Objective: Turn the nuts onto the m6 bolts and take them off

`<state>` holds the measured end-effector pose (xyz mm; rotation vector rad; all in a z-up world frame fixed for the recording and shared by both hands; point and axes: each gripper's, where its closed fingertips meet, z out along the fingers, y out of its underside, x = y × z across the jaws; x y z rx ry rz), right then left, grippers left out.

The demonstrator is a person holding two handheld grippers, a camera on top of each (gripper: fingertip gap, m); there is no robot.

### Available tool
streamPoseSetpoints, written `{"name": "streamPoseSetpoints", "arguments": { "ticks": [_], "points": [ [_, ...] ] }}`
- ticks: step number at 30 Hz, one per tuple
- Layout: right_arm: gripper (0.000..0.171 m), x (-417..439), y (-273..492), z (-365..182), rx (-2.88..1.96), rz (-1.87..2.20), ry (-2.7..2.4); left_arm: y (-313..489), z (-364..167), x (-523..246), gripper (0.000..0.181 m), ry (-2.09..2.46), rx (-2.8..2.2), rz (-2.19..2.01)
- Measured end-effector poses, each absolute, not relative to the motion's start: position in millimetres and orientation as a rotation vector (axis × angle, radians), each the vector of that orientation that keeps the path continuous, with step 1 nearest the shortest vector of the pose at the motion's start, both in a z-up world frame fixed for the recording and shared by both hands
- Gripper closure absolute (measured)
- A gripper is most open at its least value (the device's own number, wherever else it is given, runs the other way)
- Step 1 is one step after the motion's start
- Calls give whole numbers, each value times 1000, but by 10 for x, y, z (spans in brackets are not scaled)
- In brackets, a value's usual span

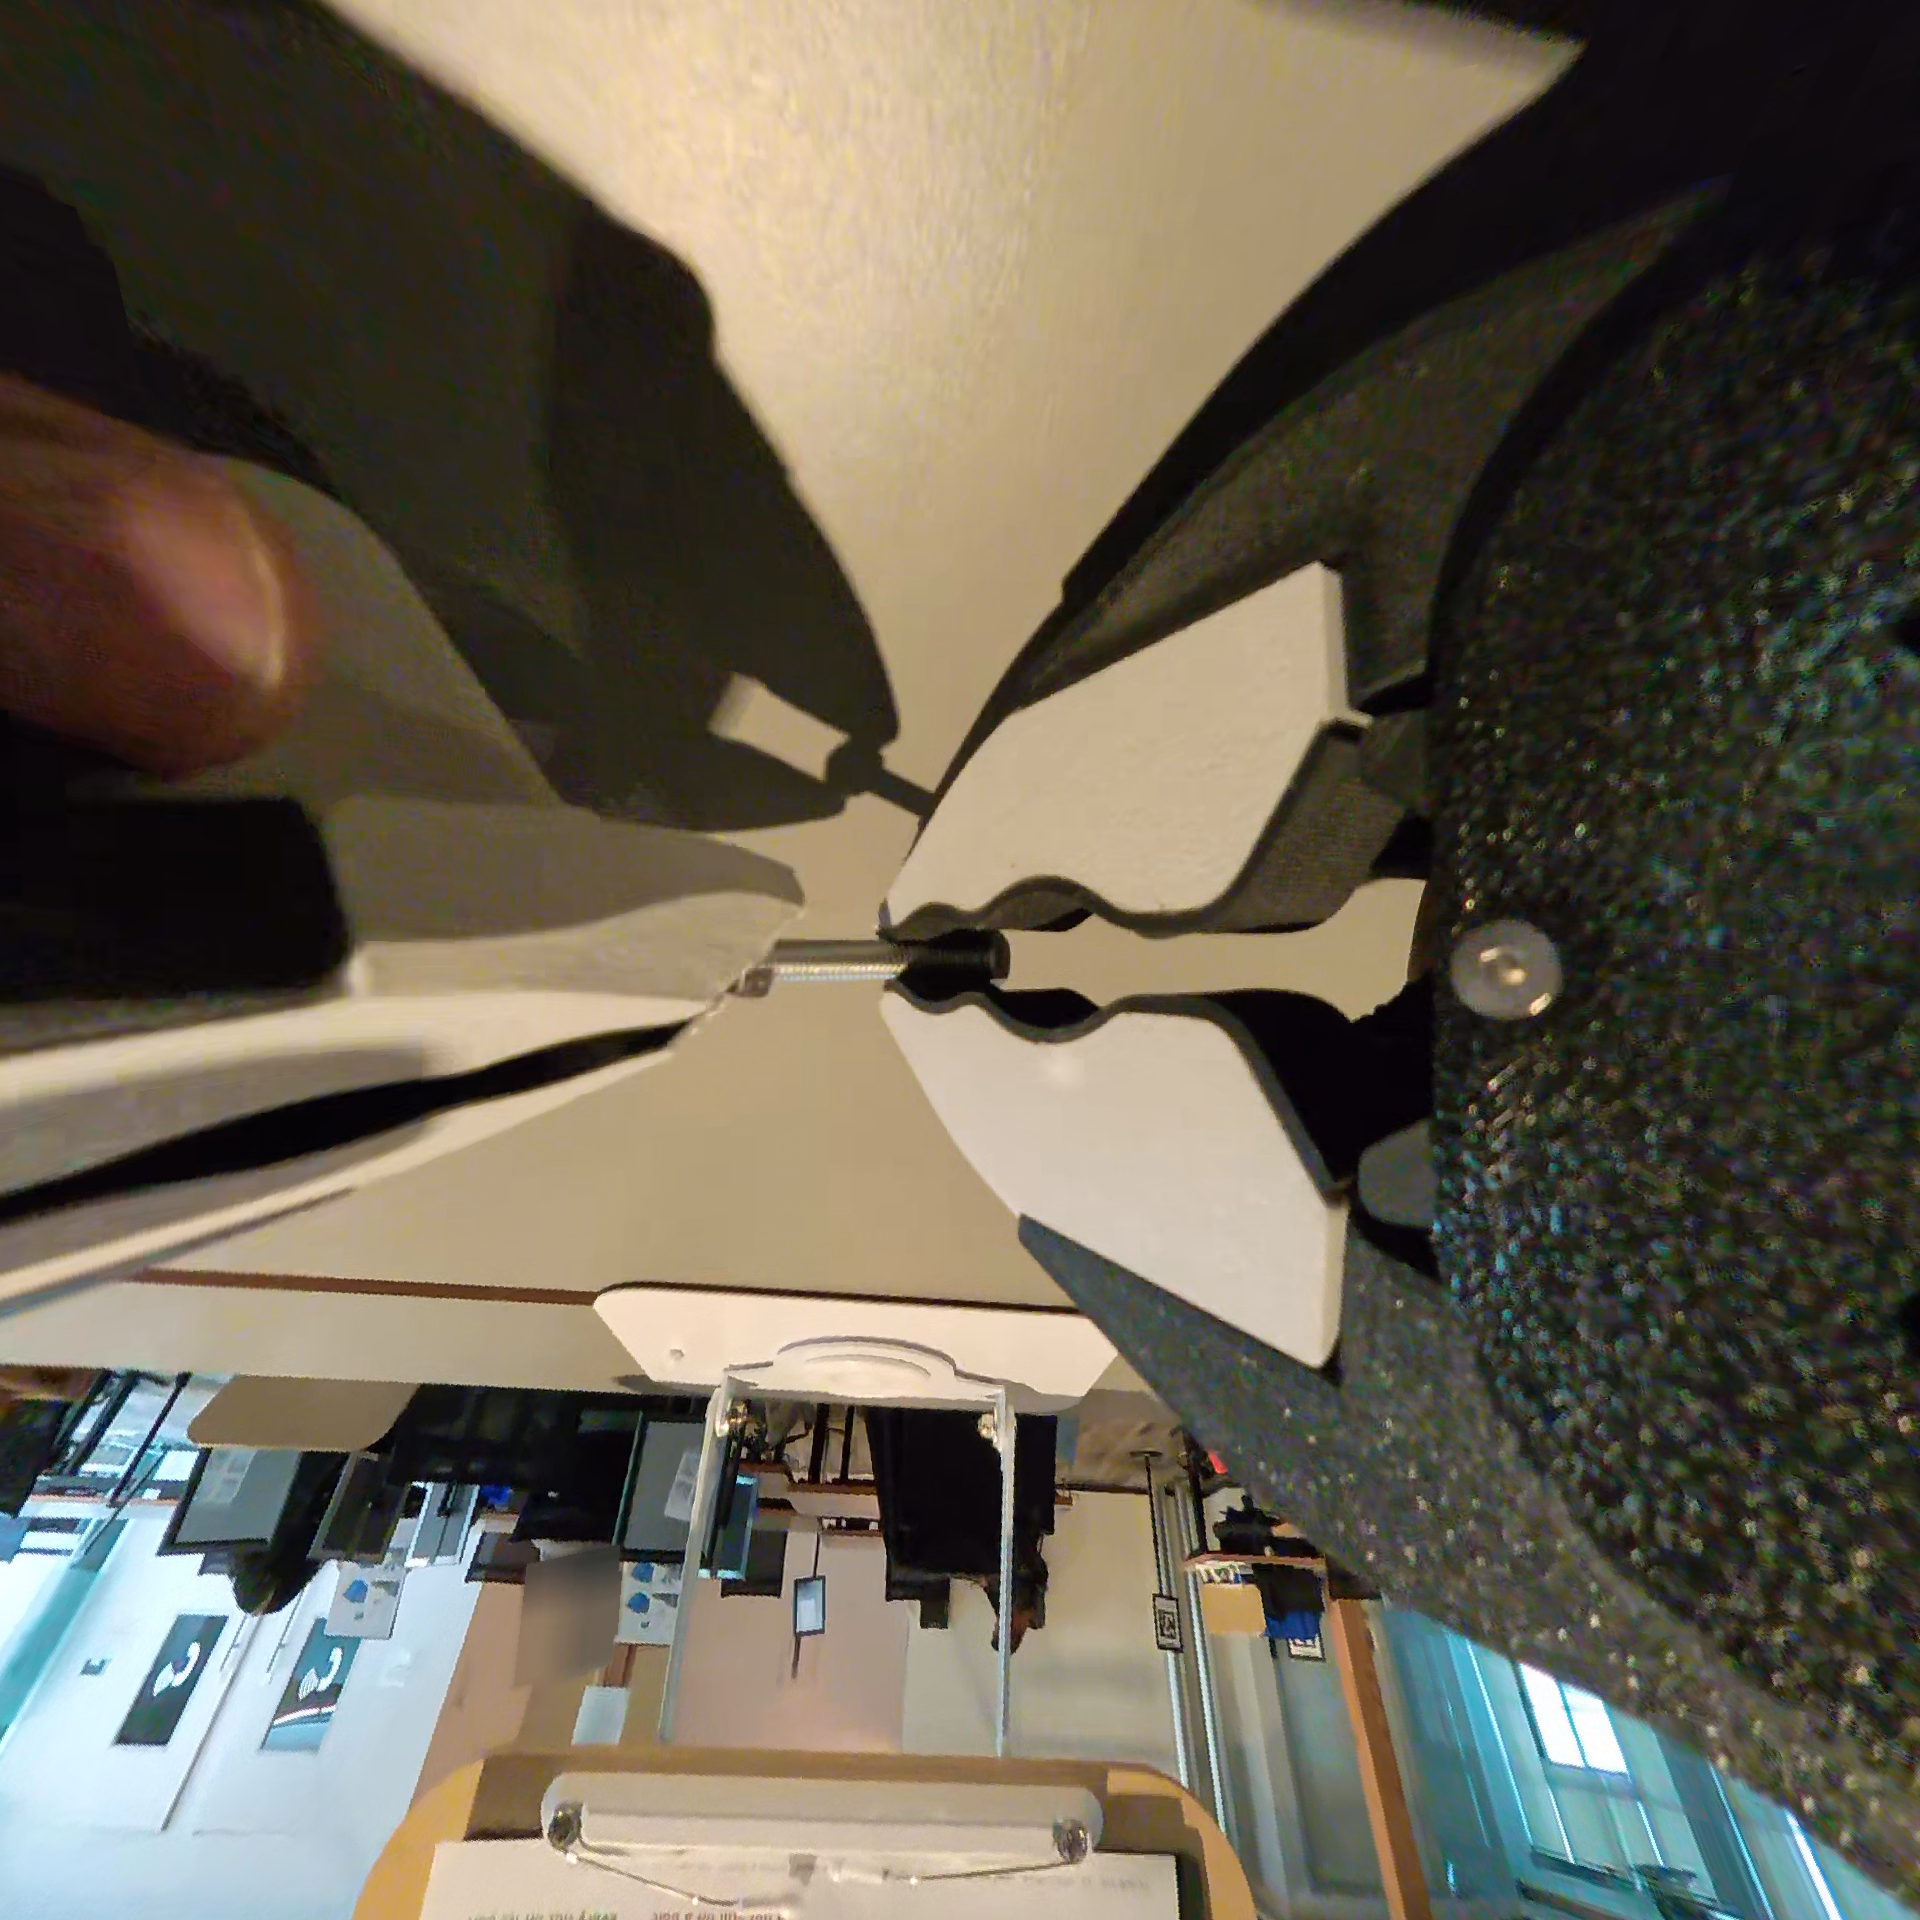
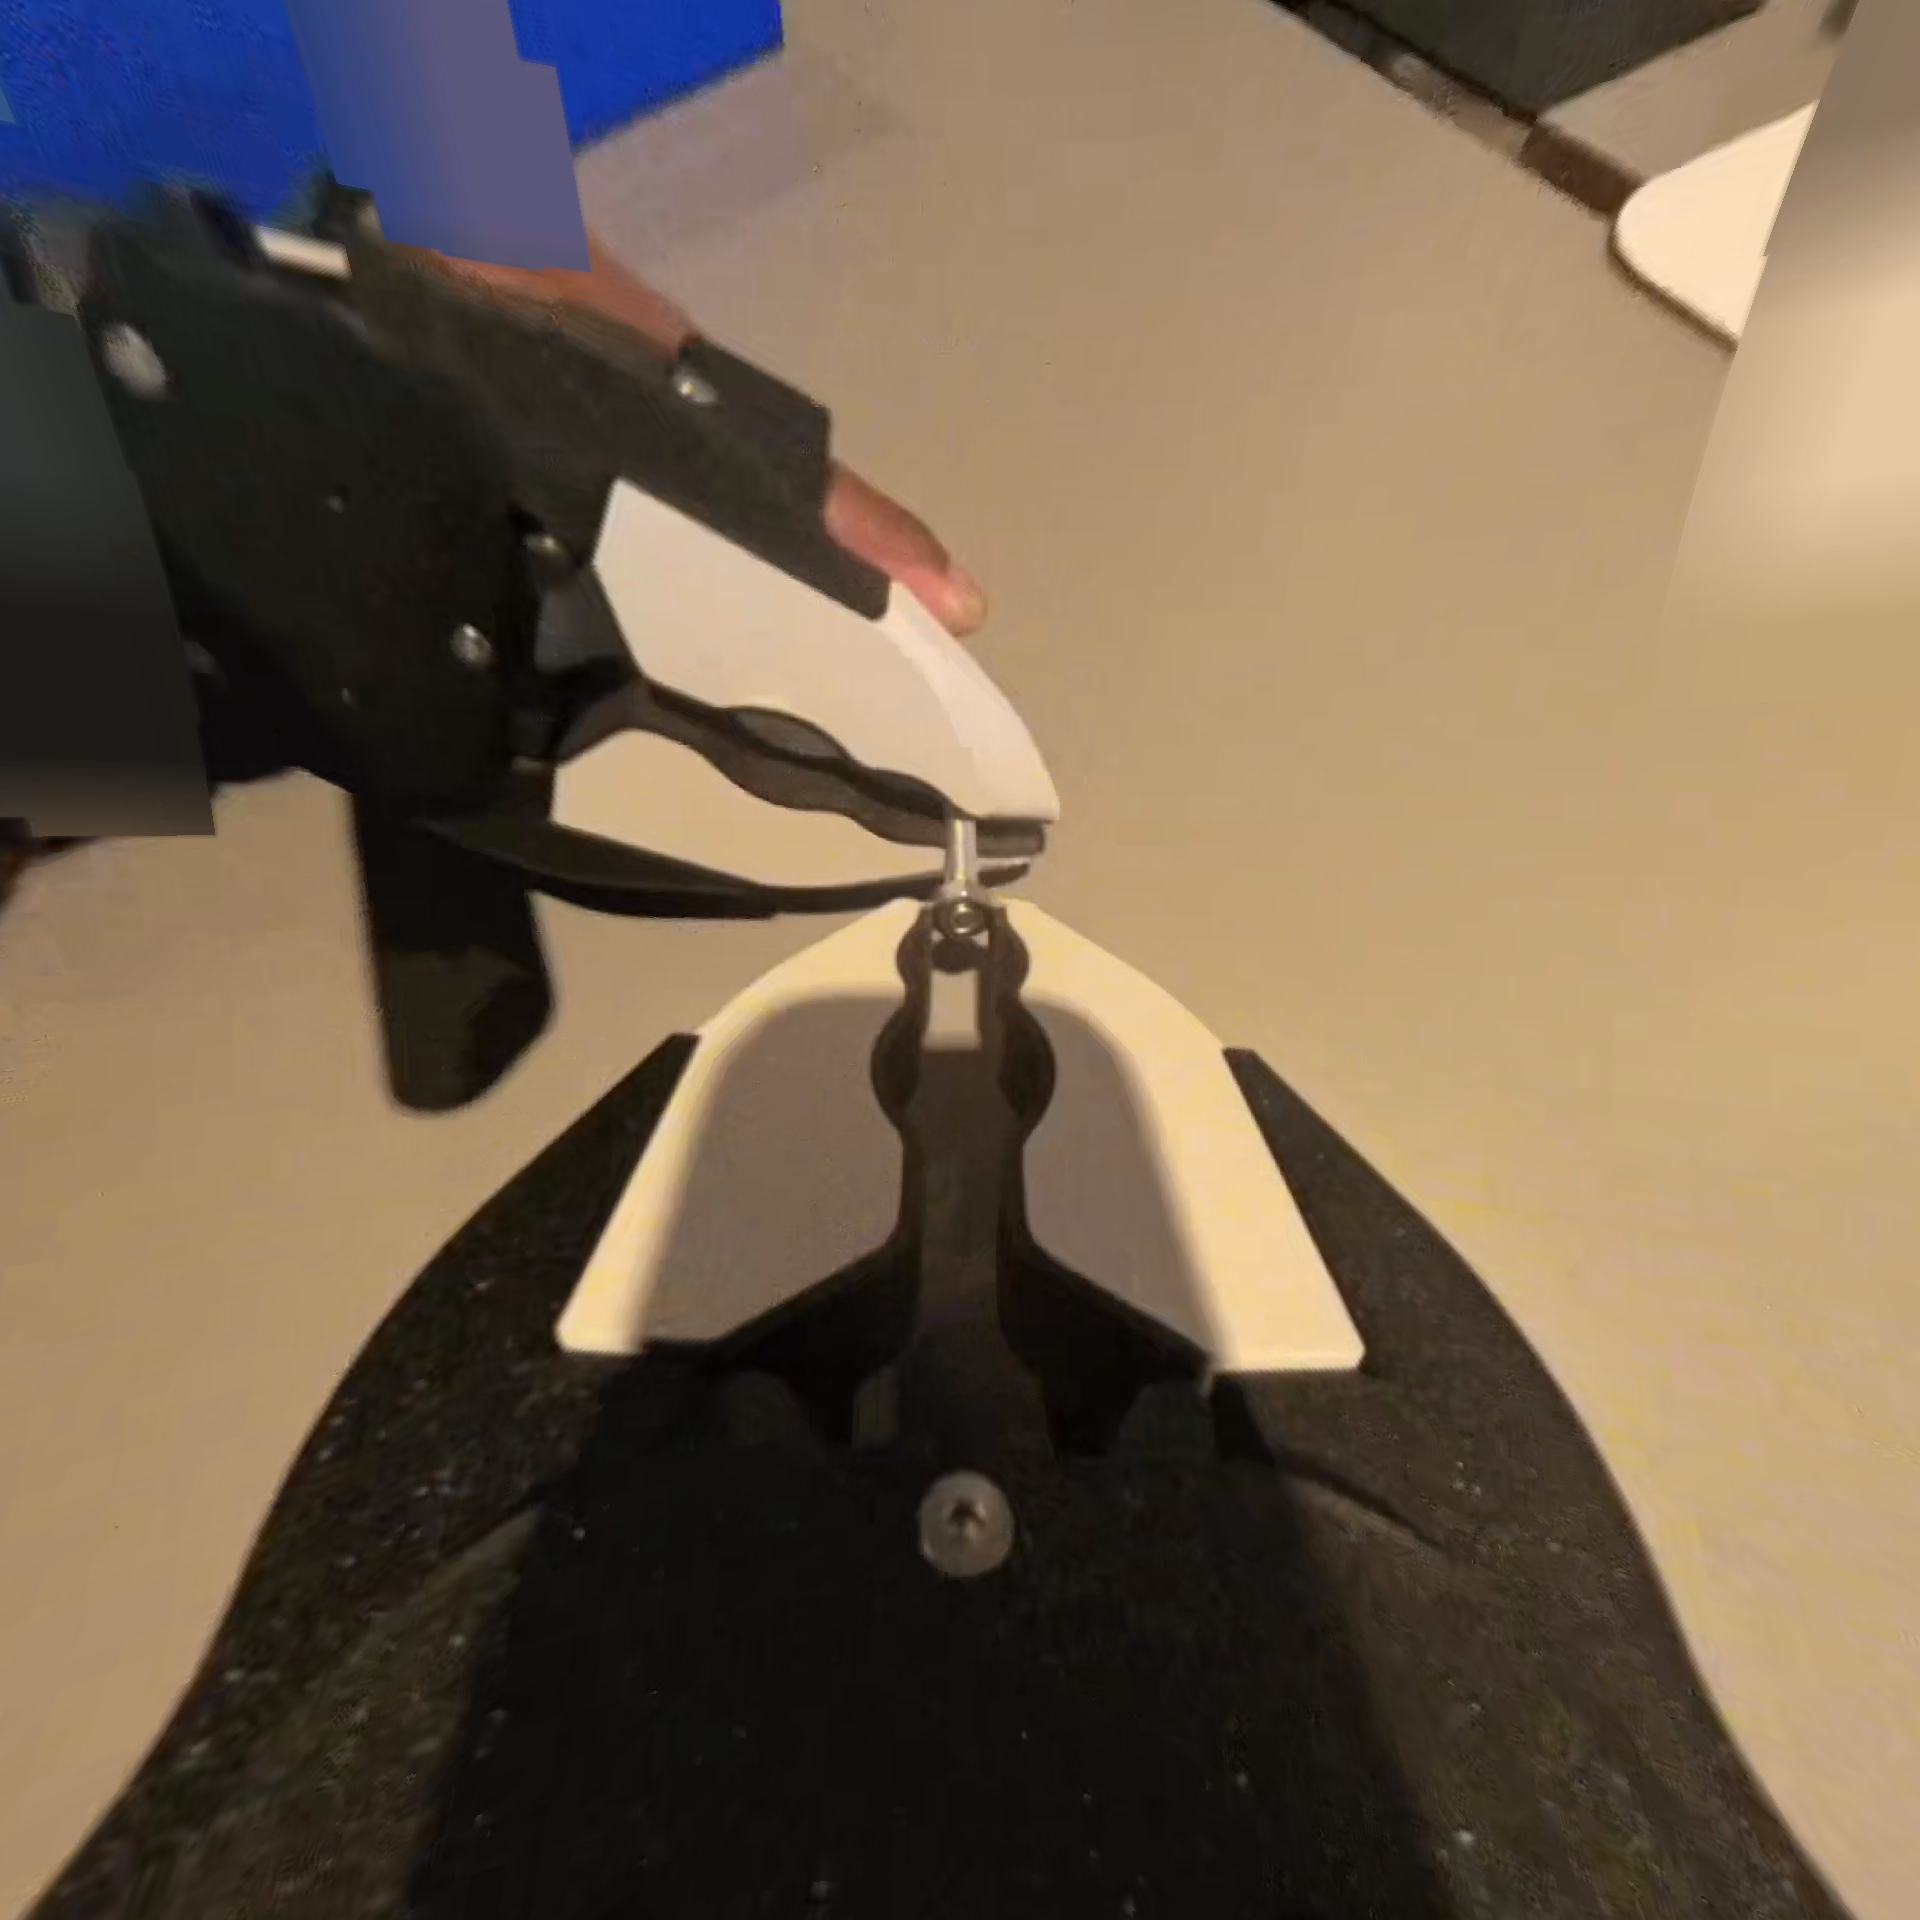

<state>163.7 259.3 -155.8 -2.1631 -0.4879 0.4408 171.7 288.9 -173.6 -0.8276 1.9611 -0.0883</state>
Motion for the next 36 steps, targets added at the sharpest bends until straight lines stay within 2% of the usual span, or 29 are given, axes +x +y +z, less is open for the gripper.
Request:
{"name": "streamPoseSetpoints", "arguments": {
  "ticks": [3,4,6,9,15,23,27,33,36],
  "points": [
    [159,1658,2575,-1521,-2130,538,-489,2870,-1709,1735,176,1945,-844,-127],
    [152,1689,2577,-1525,-2129,498,-520,2867,-1709,1733,176,1945,-849,-137],
    [142,1754,2577,-1529,-2111,339,-635,2872,-1721,1725,176,1949,-858,-145],
    [140,1807,2567,-1519,-2029,31,-860,2866,-1722,1721,176,1954,-860,-157],
    [144,1745,2554,-1528,-1857,-298,-1126,2825,-1748,1718,176,1975,-858,-179],
    [161,1684,2530,-1550,-1803,-360,-1211,2774,-1787,1716,175,2005,-850,-200],
    [161,1677,2551,-1598,-1972,-176,-1043,2825,-1801,1706,176,2006,-834,-130],
    [161,1625,2532,-1576,-2207,632,-392,2849,-1758,1716,176,1984,-800,-72],
    [158,1658,2524,-1532,-2157,678,-439,2829,-1721,1738,176,1962,-813,-107]
  ]
}}
